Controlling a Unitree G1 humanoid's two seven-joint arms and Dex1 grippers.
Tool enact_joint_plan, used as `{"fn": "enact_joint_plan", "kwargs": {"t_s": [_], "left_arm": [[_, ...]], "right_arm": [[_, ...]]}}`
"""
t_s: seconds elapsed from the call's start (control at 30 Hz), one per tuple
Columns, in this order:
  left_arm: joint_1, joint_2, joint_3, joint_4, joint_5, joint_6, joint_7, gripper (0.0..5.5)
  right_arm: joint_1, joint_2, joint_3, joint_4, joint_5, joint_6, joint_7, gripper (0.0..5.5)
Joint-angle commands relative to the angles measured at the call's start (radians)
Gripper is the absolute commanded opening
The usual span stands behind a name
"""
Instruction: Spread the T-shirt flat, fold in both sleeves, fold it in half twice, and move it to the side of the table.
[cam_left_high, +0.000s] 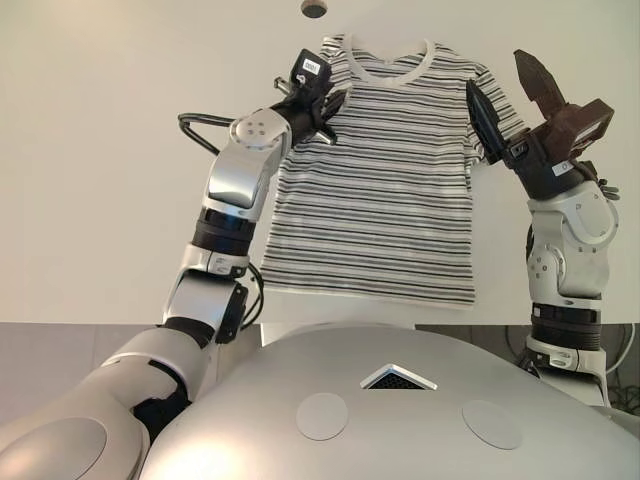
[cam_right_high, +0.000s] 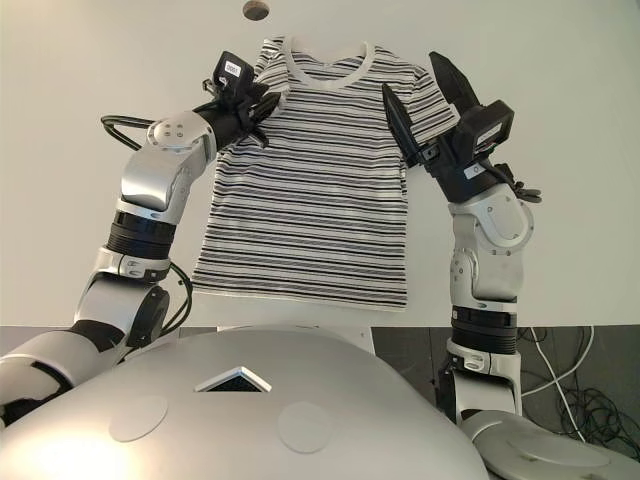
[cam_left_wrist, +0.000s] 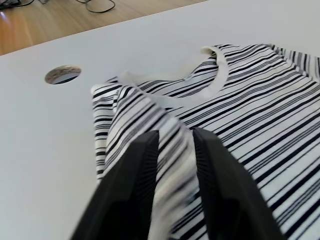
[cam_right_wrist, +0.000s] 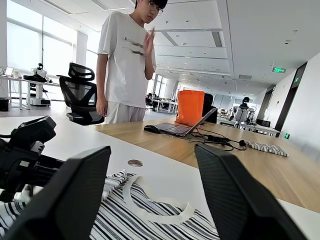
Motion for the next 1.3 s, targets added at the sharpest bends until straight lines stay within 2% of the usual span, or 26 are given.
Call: {"fn": "enact_joint_plan", "kwargs": {"t_s": [0.03, 0.13, 0.27, 0.33, 0.43, 0.57, 0.8, 1.0, 1.23, 1.3], "left_arm": [[-0.022, -0.026, 0.015, -0.016, -0.040, 0.041, -0.016, 1.92], [-0.004, -0.055, 0.032, -0.085, -0.140, 0.120, -0.076, 2.37], [0.049, -0.013, 0.052, -0.256, -0.232, 0.116, -0.161, 2.43], [0.056, 0.040, 0.100, -0.306, -0.189, -0.043, -0.152, 2.43], [0.058, 0.096, 0.212, -0.305, -0.145, -0.233, -0.090, 2.43], [0.115, 0.140, 0.277, -0.324, -0.083, -0.435, -0.035, 2.43], [0.232, 0.133, 0.268, -0.406, -0.035, -0.607, 0.005, 2.43], [0.267, 0.131, 0.265, -0.407, -0.031, -0.643, 0.025, 2.43], [0.270, 0.131, 0.257, -0.399, -0.034, -0.632, 0.030, 2.43], [0.271, 0.134, 0.256, -0.398, -0.032, -0.630, 0.033, 2.47]], "right_arm": [[-0.010, 0.004, -0.013, 0.035, -0.013, -0.002, -0.021, 3.11], [-0.021, 0.002, -0.039, 0.080, -0.017, 0.014, -0.057, 3.11], [-0.066, -0.013, -0.148, 0.205, -0.012, 0.088, -0.189, 3.11], [-0.066, -0.023, -0.200, 0.231, 0.021, 0.157, -0.228, 3.11], [-0.063, -0.058, -0.236, 0.264, 0.032, 0.368, -0.299, 3.11], [-0.098, -0.096, -0.196, 0.297, 0.019, 0.546, -0.289, 3.11], [-0.249, -0.115, -0.138, 0.495, -0.054, 0.591, -0.266, 3.11], [-0.346, -0.099, -0.139, 0.639, -0.034, 0.597, -0.217, 3.11], [-0.350, -0.076, -0.156, 0.624, 0.008, 0.621, -0.171, 3.11], [-0.344, -0.075, -0.151, 0.610, 0.007, 0.619, -0.166, 2.85]]}}
